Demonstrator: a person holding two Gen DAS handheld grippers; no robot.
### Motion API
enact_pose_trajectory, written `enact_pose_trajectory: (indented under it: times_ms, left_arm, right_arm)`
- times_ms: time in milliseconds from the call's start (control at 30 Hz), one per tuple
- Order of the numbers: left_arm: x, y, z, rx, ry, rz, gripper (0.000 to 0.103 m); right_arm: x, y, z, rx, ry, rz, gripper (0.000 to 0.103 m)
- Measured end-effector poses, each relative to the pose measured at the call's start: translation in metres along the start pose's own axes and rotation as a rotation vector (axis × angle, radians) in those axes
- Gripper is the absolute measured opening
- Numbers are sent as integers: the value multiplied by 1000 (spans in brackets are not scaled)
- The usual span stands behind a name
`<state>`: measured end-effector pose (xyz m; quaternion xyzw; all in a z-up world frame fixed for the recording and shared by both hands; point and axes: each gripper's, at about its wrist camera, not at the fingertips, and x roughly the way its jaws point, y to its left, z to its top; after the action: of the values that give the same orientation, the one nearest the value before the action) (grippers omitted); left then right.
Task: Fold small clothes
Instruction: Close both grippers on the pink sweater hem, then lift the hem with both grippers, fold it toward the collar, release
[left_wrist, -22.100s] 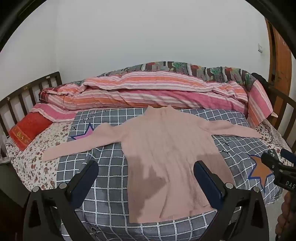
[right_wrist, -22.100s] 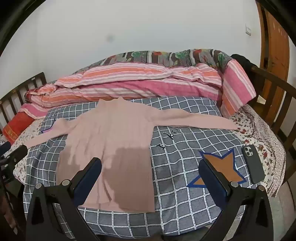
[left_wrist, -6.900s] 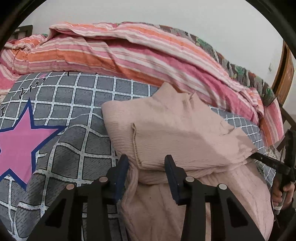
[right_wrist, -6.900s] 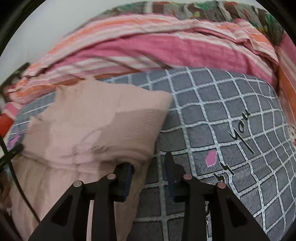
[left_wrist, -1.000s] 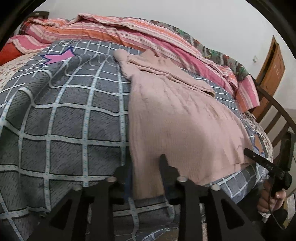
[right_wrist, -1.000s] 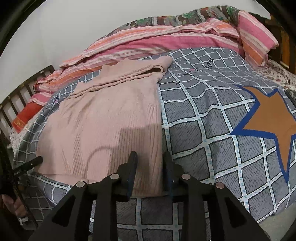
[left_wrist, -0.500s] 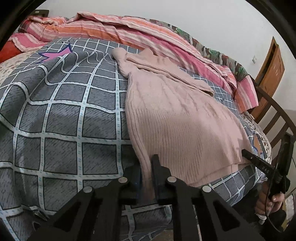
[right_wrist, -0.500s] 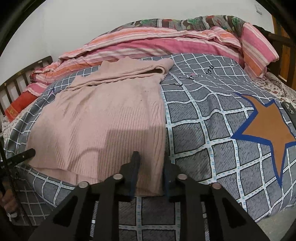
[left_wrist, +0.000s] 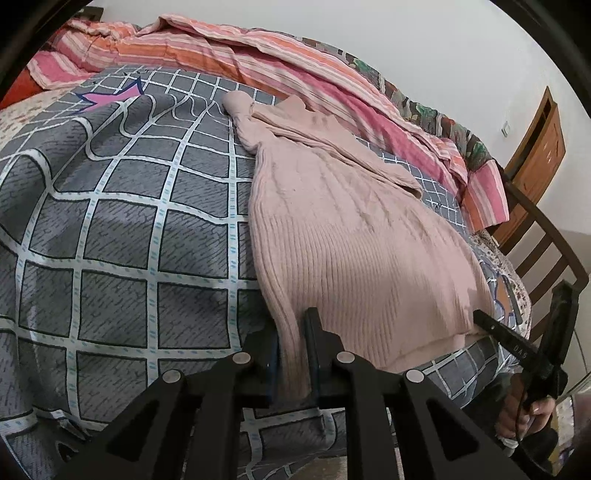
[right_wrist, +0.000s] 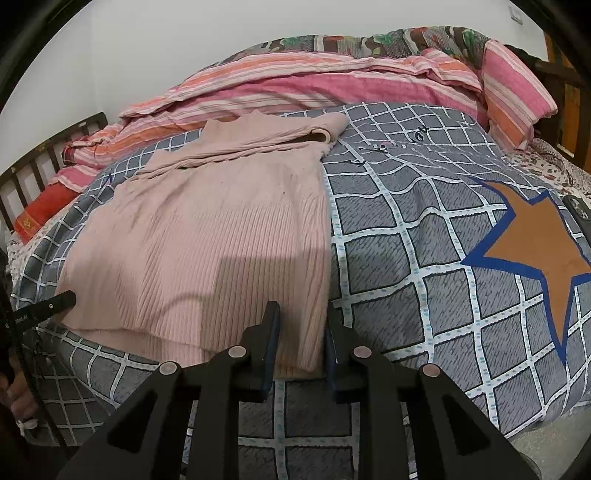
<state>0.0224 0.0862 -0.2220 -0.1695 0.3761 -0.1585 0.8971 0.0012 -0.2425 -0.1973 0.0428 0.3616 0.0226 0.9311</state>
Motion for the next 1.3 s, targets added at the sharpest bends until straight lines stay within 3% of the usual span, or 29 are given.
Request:
enact_pose_trajectory:
  times_ms: [67, 133, 500, 733, 1033, 1300]
  left_arm:
    - [0, 0, 0, -5, -1, -3, 11]
    - [0, 0, 0, -8, -1, -9, 8]
    - [-11, 9, 2, -70, -6, -125, 7]
    - [-31, 7, 13, -145, -38, -175, 6]
    - [-51, -8, 51, -161, -88, -228, 6]
    - [-53, -8, 108, -257, -132, -242, 6]
  right_arm:
    - [0, 2, -1, -7, 2, 11, 7]
    - [-1, 5, -1, -19, -6, 7, 6]
    - [-15, -11, 1, 78, -47, 141, 5]
    - [-21, -13, 7, 112, -46, 172, 4]
    - [-46, -14, 40, 190, -99, 247, 4]
    - [-52, -32, 86, 321, -176, 367, 4]
